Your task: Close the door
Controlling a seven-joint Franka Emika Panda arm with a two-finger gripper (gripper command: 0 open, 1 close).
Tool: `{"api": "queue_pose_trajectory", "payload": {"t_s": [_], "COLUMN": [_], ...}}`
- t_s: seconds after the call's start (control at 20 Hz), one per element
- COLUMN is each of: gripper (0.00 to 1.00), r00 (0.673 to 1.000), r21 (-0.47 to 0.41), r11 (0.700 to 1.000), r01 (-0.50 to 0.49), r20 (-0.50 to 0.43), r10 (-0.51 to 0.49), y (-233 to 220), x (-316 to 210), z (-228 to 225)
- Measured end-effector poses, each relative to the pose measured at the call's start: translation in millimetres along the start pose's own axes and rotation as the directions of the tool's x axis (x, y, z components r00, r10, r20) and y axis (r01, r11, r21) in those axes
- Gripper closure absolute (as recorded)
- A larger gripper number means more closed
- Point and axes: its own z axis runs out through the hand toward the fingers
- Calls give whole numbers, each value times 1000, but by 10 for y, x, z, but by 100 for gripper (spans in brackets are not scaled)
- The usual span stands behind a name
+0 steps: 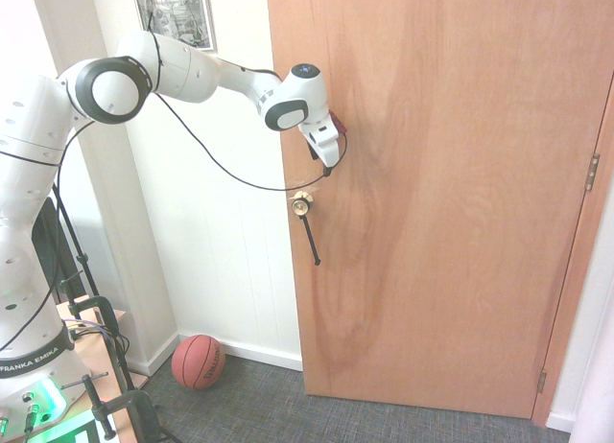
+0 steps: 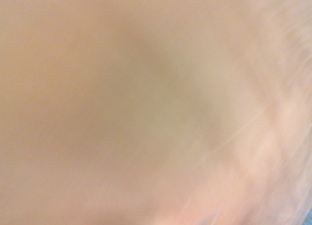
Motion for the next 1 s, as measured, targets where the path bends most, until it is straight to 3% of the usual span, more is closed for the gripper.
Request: {"api": "queue_pose_trajectory", "payload": {"t_s": [0.15, 0.35, 0.6, 0.65, 1.0], "gripper": [0, 0, 0, 100, 100], "r00": [1000, 995, 989, 989, 985], "r21": [-8, -1, -9, -15, -26], "r11": [1000, 995, 990, 990, 985], "r01": [28, 97, 142, 143, 172], "r20": [-8, -28, -40, -41, -19], "r10": [-28, -97, -143, -144, -173], "y": [-274, -545, -366, -308, 238], "x": [-140, -295, -402, -425, -674], "z": [206, -2, -174, -213, -350]}}
